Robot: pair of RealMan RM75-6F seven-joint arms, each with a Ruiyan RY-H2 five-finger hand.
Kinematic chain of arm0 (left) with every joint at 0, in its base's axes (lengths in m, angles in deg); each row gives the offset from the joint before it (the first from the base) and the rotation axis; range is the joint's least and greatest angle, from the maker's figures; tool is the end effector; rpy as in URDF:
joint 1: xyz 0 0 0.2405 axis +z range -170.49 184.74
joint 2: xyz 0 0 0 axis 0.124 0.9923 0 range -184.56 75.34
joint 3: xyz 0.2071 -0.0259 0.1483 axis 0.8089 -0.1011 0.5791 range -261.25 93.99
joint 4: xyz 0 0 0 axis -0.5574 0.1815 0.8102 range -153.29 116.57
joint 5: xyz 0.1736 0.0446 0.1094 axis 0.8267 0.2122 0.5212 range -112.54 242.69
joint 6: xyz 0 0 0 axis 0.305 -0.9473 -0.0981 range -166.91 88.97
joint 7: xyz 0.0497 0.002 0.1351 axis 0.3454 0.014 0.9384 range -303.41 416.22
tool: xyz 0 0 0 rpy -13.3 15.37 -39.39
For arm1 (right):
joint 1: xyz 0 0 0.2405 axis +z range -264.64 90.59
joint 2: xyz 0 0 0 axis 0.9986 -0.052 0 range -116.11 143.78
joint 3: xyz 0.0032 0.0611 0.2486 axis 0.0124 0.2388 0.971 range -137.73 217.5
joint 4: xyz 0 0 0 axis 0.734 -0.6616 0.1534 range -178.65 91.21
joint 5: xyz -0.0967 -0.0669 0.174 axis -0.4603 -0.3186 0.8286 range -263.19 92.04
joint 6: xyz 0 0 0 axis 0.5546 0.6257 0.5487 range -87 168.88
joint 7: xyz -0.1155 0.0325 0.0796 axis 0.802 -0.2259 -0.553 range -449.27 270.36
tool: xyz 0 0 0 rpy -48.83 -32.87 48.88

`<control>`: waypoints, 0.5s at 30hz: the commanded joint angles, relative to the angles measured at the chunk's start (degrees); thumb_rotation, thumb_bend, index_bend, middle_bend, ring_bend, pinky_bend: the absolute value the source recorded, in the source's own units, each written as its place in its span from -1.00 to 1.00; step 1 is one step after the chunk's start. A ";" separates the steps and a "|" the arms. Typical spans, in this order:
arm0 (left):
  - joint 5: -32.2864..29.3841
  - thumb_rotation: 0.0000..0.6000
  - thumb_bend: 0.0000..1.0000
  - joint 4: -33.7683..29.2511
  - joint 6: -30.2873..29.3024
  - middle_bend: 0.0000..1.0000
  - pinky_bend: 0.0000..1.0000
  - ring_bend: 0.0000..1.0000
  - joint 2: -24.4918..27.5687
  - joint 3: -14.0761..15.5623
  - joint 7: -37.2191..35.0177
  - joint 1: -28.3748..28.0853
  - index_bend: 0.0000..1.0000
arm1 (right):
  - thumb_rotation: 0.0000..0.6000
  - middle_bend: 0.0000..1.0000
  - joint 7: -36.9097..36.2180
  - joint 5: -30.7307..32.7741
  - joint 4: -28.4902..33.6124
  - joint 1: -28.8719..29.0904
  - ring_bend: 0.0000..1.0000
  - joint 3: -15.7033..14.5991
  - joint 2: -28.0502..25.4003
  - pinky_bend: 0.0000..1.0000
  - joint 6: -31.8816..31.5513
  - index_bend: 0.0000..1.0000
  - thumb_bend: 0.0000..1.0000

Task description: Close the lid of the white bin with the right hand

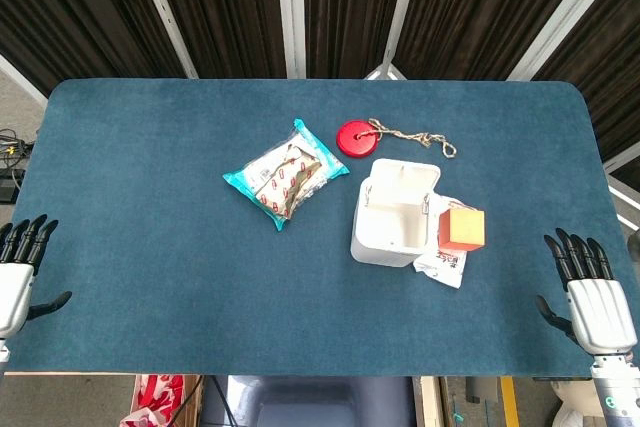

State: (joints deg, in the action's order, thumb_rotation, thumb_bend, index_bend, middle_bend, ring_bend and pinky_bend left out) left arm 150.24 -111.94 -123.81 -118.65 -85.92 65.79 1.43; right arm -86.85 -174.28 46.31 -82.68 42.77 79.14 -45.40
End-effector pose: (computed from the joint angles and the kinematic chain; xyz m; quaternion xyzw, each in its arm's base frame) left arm -0.3071 0.1830 0.1563 -0.6225 -0.3467 -0.3442 0.6114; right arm -0.3113 -0.1786 0.1564 0.6134 -0.3538 0.3827 0.5934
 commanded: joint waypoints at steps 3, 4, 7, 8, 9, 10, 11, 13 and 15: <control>0.01 1.00 -1.00 0.00 0.07 -1.00 -1.00 -1.00 0.01 0.05 0.07 -0.01 -1.00 | 1.00 -1.00 -0.02 -0.02 0.02 -0.01 -1.00 0.02 0.01 -1.00 -0.04 -1.00 -0.37; -0.02 1.00 -1.00 -0.03 0.09 -1.00 -1.00 -1.00 0.03 0.06 0.08 0.00 -1.00 | 1.00 -1.00 -0.01 -0.05 0.02 -0.01 -1.00 0.02 0.00 -1.00 -0.07 -1.00 -0.37; 0.09 1.00 -1.00 -0.18 -0.07 -1.00 -1.00 -1.00 0.09 0.08 -0.01 0.08 -1.00 | 1.00 -1.00 -0.16 -0.29 0.18 -0.05 -1.00 -0.01 -0.03 -1.00 -0.28 -1.00 -0.37; 0.19 1.00 -1.00 -0.23 -0.17 -1.00 -1.00 -1.00 0.12 0.15 -0.02 0.14 -1.00 | 1.00 -1.00 -0.34 -0.38 0.35 -0.09 -1.00 0.00 -0.07 -1.00 -0.44 -1.00 -0.37; 0.25 1.00 -1.00 -0.27 -0.22 -1.00 -1.00 -1.00 0.14 0.19 -0.02 0.18 -1.00 | 1.00 -1.00 -0.48 -0.52 0.50 -0.09 -1.00 0.04 -0.08 -1.00 -0.60 -1.00 -0.37; 0.29 1.00 -1.00 -0.34 -0.27 -1.00 -1.00 -1.00 0.18 0.23 -0.03 0.23 -1.00 | 1.00 -1.00 -0.58 -0.68 0.72 -0.09 -1.00 0.08 -0.12 -1.00 -0.76 -1.00 -0.37; 0.29 1.00 -1.00 -0.40 -0.32 -1.00 -1.00 -1.00 0.22 0.26 -0.10 0.28 -1.00 | 1.00 -1.00 -0.61 -0.72 0.92 -0.09 -1.00 0.08 -0.17 -1.00 -0.79 -1.00 -0.37; 0.27 1.00 -1.00 -0.48 -0.47 -1.00 -1.00 -1.00 0.35 0.23 -0.27 0.37 -1.00 | 1.00 -1.00 -0.90 -0.68 2.09 0.06 -1.00 0.19 -0.48 -1.00 -0.60 -1.00 -0.37; 0.12 1.00 -1.00 -0.39 -0.58 -1.00 -1.00 -1.00 0.41 0.14 -0.42 0.45 -1.00 | 1.00 -1.00 -1.26 -0.49 3.45 0.40 -1.00 0.58 -1.00 -1.00 -0.32 -1.00 -0.36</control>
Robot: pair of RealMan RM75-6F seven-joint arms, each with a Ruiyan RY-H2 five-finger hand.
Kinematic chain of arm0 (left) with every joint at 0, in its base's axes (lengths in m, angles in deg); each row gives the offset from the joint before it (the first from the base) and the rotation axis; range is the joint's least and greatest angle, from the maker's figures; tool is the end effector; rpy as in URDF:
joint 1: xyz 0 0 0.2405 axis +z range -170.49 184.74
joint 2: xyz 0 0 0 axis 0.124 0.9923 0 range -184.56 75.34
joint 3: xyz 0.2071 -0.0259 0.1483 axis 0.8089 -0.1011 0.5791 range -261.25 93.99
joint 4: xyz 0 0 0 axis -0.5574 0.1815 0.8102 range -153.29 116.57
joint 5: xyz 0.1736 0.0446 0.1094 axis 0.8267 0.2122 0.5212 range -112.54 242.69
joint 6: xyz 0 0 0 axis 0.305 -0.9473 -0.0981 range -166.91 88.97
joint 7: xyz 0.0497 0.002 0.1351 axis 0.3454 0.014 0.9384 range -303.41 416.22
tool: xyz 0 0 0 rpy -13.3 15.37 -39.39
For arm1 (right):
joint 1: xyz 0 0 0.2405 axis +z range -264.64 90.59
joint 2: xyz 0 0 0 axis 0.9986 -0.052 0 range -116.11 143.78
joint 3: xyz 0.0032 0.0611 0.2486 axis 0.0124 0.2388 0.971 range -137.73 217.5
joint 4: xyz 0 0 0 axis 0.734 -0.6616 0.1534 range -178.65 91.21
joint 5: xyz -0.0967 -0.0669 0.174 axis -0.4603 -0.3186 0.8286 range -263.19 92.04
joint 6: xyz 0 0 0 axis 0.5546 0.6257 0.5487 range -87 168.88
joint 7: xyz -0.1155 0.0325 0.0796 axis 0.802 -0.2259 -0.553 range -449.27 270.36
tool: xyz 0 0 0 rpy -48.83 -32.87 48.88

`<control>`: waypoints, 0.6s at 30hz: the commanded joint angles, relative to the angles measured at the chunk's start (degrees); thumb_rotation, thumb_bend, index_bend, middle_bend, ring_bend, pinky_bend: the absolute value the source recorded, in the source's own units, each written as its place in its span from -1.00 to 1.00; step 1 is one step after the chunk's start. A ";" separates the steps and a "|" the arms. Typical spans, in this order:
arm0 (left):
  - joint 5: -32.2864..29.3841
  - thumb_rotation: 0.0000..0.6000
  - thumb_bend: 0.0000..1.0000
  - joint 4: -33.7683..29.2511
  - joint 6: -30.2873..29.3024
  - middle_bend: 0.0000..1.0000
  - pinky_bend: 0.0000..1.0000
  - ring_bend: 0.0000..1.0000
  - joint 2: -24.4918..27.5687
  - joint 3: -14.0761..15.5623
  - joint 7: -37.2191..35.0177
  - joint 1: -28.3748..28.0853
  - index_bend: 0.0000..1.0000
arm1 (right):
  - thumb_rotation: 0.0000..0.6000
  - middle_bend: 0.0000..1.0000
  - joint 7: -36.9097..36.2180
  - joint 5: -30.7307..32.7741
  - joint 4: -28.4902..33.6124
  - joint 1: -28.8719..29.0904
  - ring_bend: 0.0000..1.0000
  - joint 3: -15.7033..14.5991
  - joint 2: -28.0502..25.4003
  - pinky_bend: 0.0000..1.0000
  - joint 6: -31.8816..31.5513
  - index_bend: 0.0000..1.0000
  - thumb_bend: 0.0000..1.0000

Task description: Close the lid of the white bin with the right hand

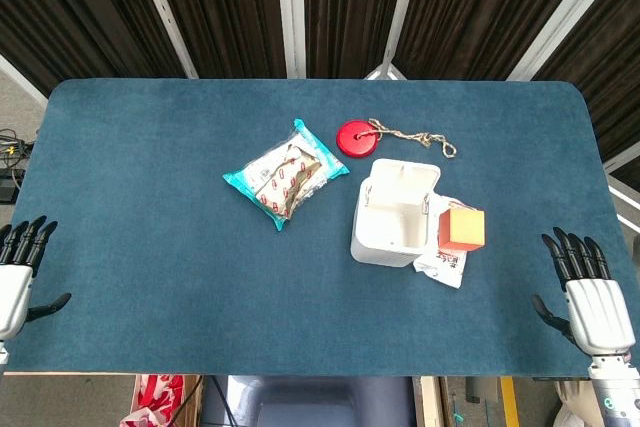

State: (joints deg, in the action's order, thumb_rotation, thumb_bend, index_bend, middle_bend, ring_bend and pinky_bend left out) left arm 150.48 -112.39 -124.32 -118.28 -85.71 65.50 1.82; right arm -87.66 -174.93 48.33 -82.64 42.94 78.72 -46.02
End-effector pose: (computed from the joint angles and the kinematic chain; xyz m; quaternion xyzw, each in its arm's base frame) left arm -0.3066 0.1800 0.1581 -0.6204 -0.3482 -0.3463 0.6115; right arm -0.3025 -0.1788 0.1568 0.6072 -0.3596 0.4016 0.5837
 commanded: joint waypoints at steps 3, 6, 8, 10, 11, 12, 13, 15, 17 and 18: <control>-0.42 1.00 -1.00 0.09 -0.05 -1.00 -1.00 -1.00 0.19 -0.17 -0.58 0.13 -1.00 | 1.00 -0.99 -1.33 0.80 4.39 1.26 -0.94 1.56 -1.85 -0.82 0.91 -1.00 -0.37; -0.45 1.00 -1.00 0.07 -0.16 -1.00 -1.00 -1.00 0.33 -0.23 -0.96 0.20 -1.00 | 1.00 -0.72 -1.77 2.45 8.17 2.70 -0.58 3.40 -3.89 -0.29 2.39 -1.00 -0.36; -0.32 1.00 -1.00 0.02 -0.16 -1.00 -1.00 -1.00 0.43 -0.19 -1.11 0.21 -1.00 | 1.00 -0.38 -1.54 4.70 11.44 4.23 -0.23 5.22 -5.81 0.03 4.36 -1.00 -0.36; -0.14 1.00 -1.00 0.00 -0.14 -1.00 -1.00 -1.00 0.43 -0.15 -1.12 0.16 -1.00 | 1.00 -0.18 -1.20 7.15 14.07 5.74 -0.03 6.90 -7.51 0.17 6.46 -1.00 -0.37; -0.11 1.00 -1.00 -0.04 -0.06 -1.00 -1.00 -1.00 0.42 -0.14 -1.14 0.12 -1.00 | 1.00 -0.09 -1.06 8.80 15.59 6.75 0.06 7.97 -8.52 0.22 7.89 -1.00 -0.35; -0.11 1.00 -1.00 -0.10 0.04 -1.00 -1.00 -1.00 0.42 -0.12 -1.17 0.08 -1.00 | 1.00 -0.02 -0.99 9.94 16.52 7.48 0.13 8.72 -9.17 0.27 8.89 -1.00 -0.30; -0.13 1.00 -1.00 -0.18 0.18 -1.00 -1.00 -1.00 0.43 -0.11 -1.19 0.02 -1.00 | 1.00 0.02 -0.76 11.55 17.67 8.39 0.17 9.61 -10.05 0.29 10.22 -1.00 -0.25; -0.13 1.00 -1.00 -0.29 0.41 -1.00 -1.00 -1.00 0.44 -0.10 -1.21 -0.10 -1.00 | 1.00 0.12 -0.45 14.91 19.73 10.44 0.27 11.53 -11.69 0.34 13.02 -1.00 -0.09; -0.19 1.00 -1.00 -0.38 0.63 -1.00 -1.00 -1.00 0.49 -0.03 -1.31 -0.13 -1.00 | 1.00 0.23 -0.18 17.83 21.39 12.10 0.38 12.95 -12.92 0.41 15.33 -1.00 0.04; -0.26 1.00 -1.00 -0.45 0.71 -1.00 -1.00 -1.00 0.55 -0.02 -1.41 -0.14 -1.00 | 1.00 0.26 0.09 19.70 22.30 13.07 0.40 13.74 -13.63 0.43 16.68 -1.00 0.07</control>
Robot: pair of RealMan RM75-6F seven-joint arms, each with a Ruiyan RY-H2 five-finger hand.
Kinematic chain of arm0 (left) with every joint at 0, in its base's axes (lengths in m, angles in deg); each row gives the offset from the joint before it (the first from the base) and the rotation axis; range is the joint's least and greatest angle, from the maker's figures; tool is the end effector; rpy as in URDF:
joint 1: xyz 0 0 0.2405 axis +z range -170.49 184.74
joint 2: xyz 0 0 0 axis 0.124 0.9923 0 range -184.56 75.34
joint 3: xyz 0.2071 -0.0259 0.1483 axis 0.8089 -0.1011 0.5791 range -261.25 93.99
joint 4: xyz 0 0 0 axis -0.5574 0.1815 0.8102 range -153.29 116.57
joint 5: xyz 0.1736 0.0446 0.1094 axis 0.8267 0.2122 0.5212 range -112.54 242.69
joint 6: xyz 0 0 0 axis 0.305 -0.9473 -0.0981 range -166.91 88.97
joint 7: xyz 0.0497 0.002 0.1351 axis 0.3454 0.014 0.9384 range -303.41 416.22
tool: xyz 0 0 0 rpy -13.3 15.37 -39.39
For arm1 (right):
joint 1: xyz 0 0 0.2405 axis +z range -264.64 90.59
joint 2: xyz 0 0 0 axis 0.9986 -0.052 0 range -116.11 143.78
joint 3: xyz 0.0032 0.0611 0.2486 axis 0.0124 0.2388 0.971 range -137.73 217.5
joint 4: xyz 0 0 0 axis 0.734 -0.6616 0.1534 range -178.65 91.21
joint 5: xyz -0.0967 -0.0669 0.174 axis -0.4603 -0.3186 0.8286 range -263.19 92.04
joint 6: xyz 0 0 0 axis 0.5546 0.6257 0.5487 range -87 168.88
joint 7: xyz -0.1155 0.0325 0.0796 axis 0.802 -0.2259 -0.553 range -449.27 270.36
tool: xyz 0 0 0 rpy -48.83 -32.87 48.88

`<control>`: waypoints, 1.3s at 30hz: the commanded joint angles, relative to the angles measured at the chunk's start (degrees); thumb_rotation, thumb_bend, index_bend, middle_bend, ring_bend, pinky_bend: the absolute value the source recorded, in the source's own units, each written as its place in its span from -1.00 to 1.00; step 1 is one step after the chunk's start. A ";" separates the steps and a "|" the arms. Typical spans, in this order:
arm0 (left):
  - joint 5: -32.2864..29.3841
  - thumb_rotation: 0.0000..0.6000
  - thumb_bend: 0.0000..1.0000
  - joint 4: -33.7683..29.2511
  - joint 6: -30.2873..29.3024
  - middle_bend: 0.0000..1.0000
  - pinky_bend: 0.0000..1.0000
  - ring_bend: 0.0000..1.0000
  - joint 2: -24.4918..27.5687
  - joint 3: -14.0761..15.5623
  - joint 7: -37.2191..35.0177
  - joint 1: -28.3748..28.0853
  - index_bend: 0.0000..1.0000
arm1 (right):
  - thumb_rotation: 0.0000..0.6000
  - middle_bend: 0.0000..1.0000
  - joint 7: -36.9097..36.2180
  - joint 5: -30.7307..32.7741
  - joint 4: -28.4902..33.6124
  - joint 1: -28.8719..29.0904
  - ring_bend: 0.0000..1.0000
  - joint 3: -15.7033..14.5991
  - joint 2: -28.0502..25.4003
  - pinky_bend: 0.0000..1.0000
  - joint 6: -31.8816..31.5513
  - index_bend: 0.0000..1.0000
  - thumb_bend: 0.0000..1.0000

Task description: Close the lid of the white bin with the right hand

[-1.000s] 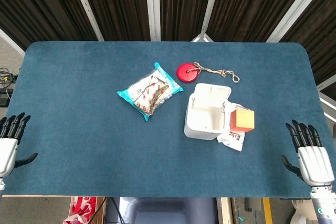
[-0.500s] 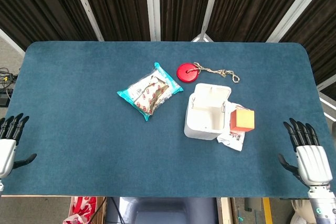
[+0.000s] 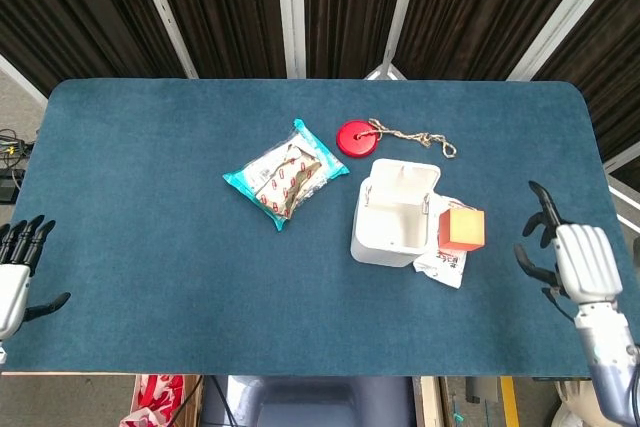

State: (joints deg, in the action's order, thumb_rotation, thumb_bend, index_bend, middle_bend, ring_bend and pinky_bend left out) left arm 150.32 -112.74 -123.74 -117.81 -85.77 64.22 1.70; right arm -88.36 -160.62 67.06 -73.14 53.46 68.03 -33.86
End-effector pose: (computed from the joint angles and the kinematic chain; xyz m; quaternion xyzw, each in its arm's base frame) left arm -0.3065 0.1808 0.1591 -0.6184 -0.3570 -0.3501 0.6063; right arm -0.2308 -0.2505 0.1914 0.5693 -0.4215 0.4567 0.5382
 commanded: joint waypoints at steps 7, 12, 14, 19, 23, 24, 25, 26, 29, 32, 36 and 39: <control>-0.68 1.00 -1.00 -0.40 0.85 -1.00 -1.00 -1.00 0.41 -0.10 -0.77 -0.24 -1.00 | 1.00 0.38 3.73 16.84 8.34 10.60 0.52 7.66 -6.29 0.45 12.26 -1.00 0.28; -0.67 1.00 -1.00 -0.32 1.36 -1.00 -1.00 -1.00 0.60 -0.10 -0.74 -0.54 -1.00 | 1.00 0.40 7.22 26.08 9.89 16.20 0.53 9.29 -6.36 0.45 16.20 -1.00 0.34; -0.30 1.00 -1.00 0.20 1.08 -1.00 -1.00 -1.00 0.63 -0.18 -0.22 -0.64 -1.00 | 1.00 0.40 8.38 29.30 10.08 18.12 0.53 9.59 -5.98 0.45 17.01 -1.00 0.34; 0.32 1.00 -1.00 0.98 0.64 -1.00 -1.00 -1.00 0.34 -0.33 -0.10 -0.82 -1.00 | 1.00 0.42 11.29 37.69 10.06 23.02 0.54 9.52 -4.52 0.45 18.88 -1.00 0.34; 0.38 1.00 -1.00 1.25 1.05 -1.00 -1.00 -1.00 0.31 -0.30 -0.51 -1.07 -1.00 | 1.00 0.42 13.68 43.65 9.56 26.93 0.54 9.12 -3.23 0.45 19.51 -0.95 0.36; 0.34 1.00 -1.00 1.36 1.15 -1.00 -1.00 -1.00 0.30 -0.33 -0.58 -1.13 -1.00 | 1.00 0.42 14.34 44.70 9.56 27.74 0.54 8.94 -2.91 0.45 19.22 -0.91 0.36; 0.26 1.00 -1.00 1.42 1.24 -1.00 -1.00 -1.00 0.28 -0.36 -0.73 -1.18 -1.00 | 1.00 0.42 14.97 45.59 9.62 28.50 0.54 8.76 -2.57 0.45 18.92 -0.84 0.37; 0.23 1.00 -1.00 1.42 1.27 -1.00 -1.00 -1.00 0.29 -0.36 -0.81 -1.19 -1.00 | 1.00 0.42 15.34 46.10 9.71 28.94 0.54 8.64 -2.38 0.45 18.72 -0.79 0.37; 0.15 1.00 -1.00 1.51 1.47 -1.00 -1.00 -1.00 0.35 -0.33 -1.13 -1.26 -1.00 | 1.00 0.42 16.74 47.94 9.98 30.52 0.54 8.08 -1.76 0.45 17.92 -0.75 0.37; 0.38 1.00 -1.00 1.51 1.40 -1.00 -1.00 -1.00 0.44 -0.27 -1.34 -1.29 -1.00 | 1.00 0.42 18.08 49.67 10.32 31.92 0.54 7.37 -1.38 0.45 17.30 -0.68 0.37; 0.59 1.00 -1.00 1.56 1.19 -1.00 -1.00 -1.00 0.43 -0.19 -1.37 -1.23 -1.00 | 1.00 0.42 18.64 50.98 11.29 32.78 0.54 6.79 -1.34 0.45 16.74 -0.53 0.38; 0.71 1.00 -1.00 1.52 1.02 -1.00 -1.00 -1.00 0.44 -0.11 -1.38 -1.14 -1.00 | 1.00 0.42 18.90 51.40 12.21 33.09 0.54 6.26 -1.75 0.45 16.54 -0.51 0.38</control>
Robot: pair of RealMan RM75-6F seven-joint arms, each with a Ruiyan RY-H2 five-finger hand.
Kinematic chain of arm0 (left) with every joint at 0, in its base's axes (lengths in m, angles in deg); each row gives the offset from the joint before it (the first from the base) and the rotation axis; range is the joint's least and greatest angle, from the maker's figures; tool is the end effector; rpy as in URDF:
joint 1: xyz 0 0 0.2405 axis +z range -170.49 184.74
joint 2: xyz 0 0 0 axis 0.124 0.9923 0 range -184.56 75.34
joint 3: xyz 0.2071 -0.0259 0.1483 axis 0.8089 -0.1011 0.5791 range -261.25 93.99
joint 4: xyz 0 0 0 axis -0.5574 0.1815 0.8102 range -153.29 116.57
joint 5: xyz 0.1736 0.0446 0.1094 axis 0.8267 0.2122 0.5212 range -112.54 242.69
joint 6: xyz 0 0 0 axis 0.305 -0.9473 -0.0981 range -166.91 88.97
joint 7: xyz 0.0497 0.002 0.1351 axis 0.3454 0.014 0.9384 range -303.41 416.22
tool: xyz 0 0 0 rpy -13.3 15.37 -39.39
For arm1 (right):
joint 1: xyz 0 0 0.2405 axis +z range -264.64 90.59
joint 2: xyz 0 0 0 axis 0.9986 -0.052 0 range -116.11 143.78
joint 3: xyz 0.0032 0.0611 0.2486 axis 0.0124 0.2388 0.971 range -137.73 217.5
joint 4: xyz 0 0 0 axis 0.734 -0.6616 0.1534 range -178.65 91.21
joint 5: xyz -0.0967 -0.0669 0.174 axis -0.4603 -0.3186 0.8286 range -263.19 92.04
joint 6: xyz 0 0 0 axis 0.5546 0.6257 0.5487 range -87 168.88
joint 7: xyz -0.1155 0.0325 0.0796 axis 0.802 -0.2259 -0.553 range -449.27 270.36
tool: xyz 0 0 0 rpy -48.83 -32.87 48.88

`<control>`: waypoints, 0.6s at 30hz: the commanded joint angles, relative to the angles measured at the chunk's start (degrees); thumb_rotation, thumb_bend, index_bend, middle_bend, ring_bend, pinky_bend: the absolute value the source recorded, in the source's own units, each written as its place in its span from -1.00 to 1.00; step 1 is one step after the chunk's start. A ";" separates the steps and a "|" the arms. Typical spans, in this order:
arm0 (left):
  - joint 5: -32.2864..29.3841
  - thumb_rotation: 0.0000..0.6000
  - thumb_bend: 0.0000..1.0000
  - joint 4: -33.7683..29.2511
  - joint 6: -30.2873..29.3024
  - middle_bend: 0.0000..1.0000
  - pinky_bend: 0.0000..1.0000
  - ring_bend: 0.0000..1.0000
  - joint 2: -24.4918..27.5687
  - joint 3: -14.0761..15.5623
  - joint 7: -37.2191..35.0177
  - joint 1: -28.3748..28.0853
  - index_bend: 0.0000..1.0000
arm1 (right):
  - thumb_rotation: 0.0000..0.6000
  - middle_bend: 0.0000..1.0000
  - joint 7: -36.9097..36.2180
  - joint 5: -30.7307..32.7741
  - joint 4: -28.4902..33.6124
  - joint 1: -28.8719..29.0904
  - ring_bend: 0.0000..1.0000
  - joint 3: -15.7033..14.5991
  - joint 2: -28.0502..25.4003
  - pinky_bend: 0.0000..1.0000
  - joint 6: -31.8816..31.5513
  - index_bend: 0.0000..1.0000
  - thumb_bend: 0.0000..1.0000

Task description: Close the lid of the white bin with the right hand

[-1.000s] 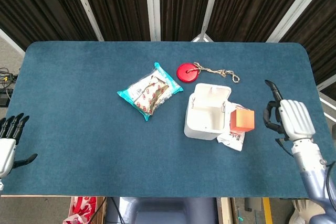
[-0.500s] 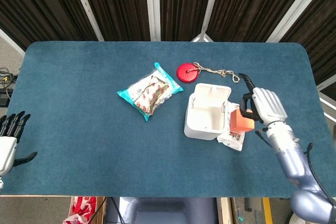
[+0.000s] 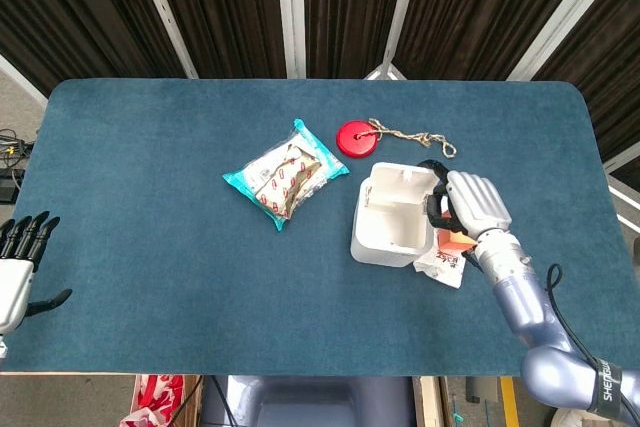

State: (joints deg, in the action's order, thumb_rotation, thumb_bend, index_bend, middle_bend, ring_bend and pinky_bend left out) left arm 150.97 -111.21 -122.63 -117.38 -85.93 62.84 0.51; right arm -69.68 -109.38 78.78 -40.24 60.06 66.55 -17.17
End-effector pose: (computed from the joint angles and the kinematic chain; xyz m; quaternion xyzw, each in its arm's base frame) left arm -0.3080 0.1883 0.1614 -0.6292 -0.3492 -0.3509 0.5992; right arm -0.1080 -0.3343 0.1481 0.5994 -0.5508 0.3755 0.4431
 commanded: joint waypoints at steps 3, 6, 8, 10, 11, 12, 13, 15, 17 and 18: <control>0.20 1.00 -1.00 -0.11 -0.30 -1.00 -1.00 -1.00 0.01 0.13 0.11 0.15 -1.00 | 1.00 0.42 0.21 0.03 1.61 0.21 0.54 -0.85 -1.01 0.45 -0.39 -0.49 0.38; 0.25 1.00 -1.00 -0.18 -0.46 -1.00 -1.00 -1.00 0.01 0.17 0.26 0.23 -1.00 | 1.00 0.42 -0.35 -0.23 2.99 0.00 0.54 -1.04 -1.86 0.45 -0.40 -0.47 0.38; 0.26 1.00 -1.00 -0.19 -0.53 -1.00 -1.00 -1.00 -0.02 0.17 0.37 0.26 -1.00 | 1.00 0.42 -0.67 -0.86 4.04 -0.28 0.54 -1.24 -2.50 0.45 -0.39 -0.47 0.38; 0.24 1.00 -1.00 -0.22 -0.56 -1.00 -1.00 -1.00 -0.06 0.19 0.49 0.28 -1.00 | 1.00 0.42 -0.85 -1.80 5.65 -0.72 0.54 -1.68 -3.43 0.45 -0.33 -0.47 0.38; 0.25 1.00 -1.00 -0.24 -0.57 -1.00 -1.00 -1.00 -0.07 0.21 0.54 0.30 -1.00 | 1.00 0.42 -1.00 -2.12 6.31 -0.89 0.54 -1.80 -3.76 0.45 -0.25 -0.47 0.38; 0.26 1.00 -1.00 -0.26 -0.60 -1.00 -1.00 -1.00 -0.08 0.22 0.59 0.31 -1.00 | 1.00 0.42 -1.25 -2.59 7.27 -1.15 0.54 -1.97 -4.28 0.45 -0.12 -0.47 0.38; 0.26 1.00 -1.00 -0.33 -0.61 -1.00 -1.00 -1.00 -0.09 0.23 0.61 0.33 -1.00 | 1.00 0.42 -1.57 -3.10 8.35 -1.45 0.54 -2.15 -4.83 0.45 0.14 -0.49 0.38; 0.30 1.00 -1.00 -0.43 -0.61 -1.00 -1.00 -1.00 -0.08 0.29 0.68 0.35 -1.00 | 1.00 0.42 -2.17 -4.33 9.93 -2.03 0.54 -2.43 -5.64 0.45 0.44 -0.50 0.38; 0.46 1.00 -1.00 -0.49 -0.74 -1.00 -1.00 -1.00 -0.08 0.32 0.81 0.37 -1.00 | 1.00 0.42 -2.34 -6.24 11.42 -2.68 0.54 -3.10 -6.29 0.45 0.66 -0.52 0.38; 0.53 1.00 -1.00 -0.50 -0.81 -1.00 -1.00 -1.00 -0.09 0.34 0.85 0.38 -1.00 | 1.00 0.42 -2.29 -6.87 11.87 -2.86 0.54 -3.42 -6.38 0.45 0.77 -0.52 0.38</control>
State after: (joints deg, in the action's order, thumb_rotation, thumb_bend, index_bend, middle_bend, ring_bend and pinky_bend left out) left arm 151.49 -111.70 -123.43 -117.46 -85.60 63.67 0.88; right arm -71.66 -114.84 89.40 -42.41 57.37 60.87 -16.75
